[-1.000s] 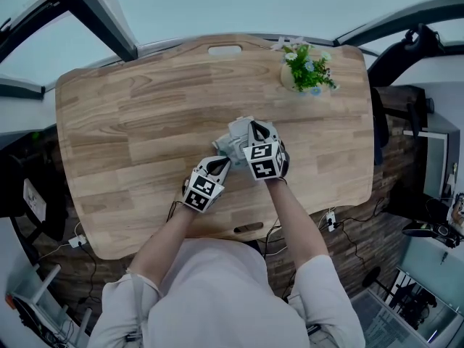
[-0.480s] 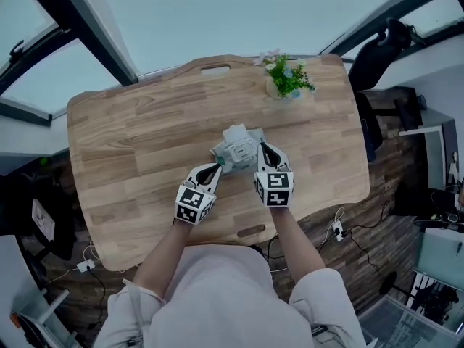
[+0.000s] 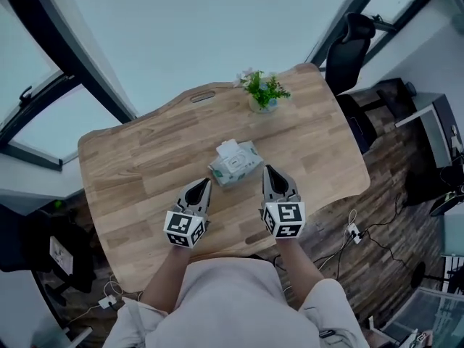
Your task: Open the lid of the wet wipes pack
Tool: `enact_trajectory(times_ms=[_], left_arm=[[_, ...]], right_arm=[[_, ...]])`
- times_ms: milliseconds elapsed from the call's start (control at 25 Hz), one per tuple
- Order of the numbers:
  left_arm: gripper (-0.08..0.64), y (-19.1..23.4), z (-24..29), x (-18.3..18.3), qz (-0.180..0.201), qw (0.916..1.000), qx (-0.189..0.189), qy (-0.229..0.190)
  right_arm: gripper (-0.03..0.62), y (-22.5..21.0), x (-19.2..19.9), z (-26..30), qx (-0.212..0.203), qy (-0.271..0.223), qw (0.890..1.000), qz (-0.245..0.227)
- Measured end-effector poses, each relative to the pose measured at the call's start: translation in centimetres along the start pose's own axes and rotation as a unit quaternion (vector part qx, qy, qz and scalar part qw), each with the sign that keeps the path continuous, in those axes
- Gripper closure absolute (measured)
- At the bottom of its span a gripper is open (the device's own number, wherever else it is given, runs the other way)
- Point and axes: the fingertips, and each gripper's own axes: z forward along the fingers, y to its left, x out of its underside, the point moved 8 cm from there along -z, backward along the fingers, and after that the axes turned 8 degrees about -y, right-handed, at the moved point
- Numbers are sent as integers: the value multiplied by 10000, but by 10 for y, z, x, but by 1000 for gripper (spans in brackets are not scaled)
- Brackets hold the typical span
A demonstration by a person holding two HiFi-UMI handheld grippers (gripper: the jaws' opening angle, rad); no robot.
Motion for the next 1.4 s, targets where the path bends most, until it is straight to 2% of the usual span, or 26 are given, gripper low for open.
enact_trajectory(times_ms=[360,640,920,1400], left_arm=[[540,-33,-38,-62,476,9969,275,-569],[540,-55,-69,-98,772,9913,359,-1004],[540,-74,-88,-113,882,9891,316,-1135],[538,-97,-106,-113,876,9877,244,-1269]], right_arm=[[586,12,-42,-75,200,-827,9962,173],[588,17,-57,-125,358,-1204,9916,312],[586,21,-64,-157,419,-1498,9873,317],[586,23,-65,-187,367,-1728,9840,248]])
